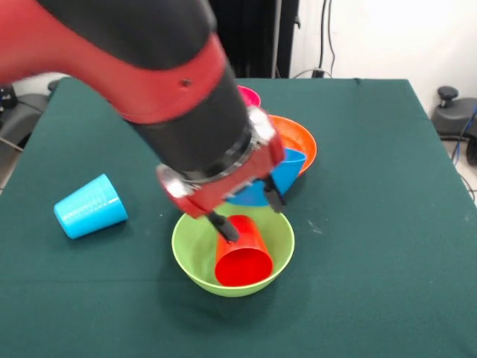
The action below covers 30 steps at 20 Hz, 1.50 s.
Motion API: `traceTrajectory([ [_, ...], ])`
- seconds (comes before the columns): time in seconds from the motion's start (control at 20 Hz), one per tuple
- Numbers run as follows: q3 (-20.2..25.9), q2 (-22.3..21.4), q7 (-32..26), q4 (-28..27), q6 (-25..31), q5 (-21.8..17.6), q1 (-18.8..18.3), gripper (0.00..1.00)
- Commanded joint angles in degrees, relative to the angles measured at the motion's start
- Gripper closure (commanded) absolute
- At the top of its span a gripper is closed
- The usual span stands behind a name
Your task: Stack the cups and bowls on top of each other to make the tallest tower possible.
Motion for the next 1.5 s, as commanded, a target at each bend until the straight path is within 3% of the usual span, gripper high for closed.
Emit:
traceTrajectory([
  [0.05, -0.9, 3.4, 2.6, -4.2, -2.2, -2.3, 3.8, 0.0],
  [0.4, -4.0, 2.9, 0.3, 2.2, -6.9, -0.9, 2.8, 0.0],
  [1.0, -5.6, 2.3, -6.0, 5.7, -3.8, 0.2, 0.8, 0.0],
  [1.2, -6.2, 3.2, -7.7, 5.6, -5.4, -0.5, 0.4, 0.0],
  [1.5, -7.2, 3.9, -9.1, 6.7, -1.5, -0.6, -0.2, 0.0],
])
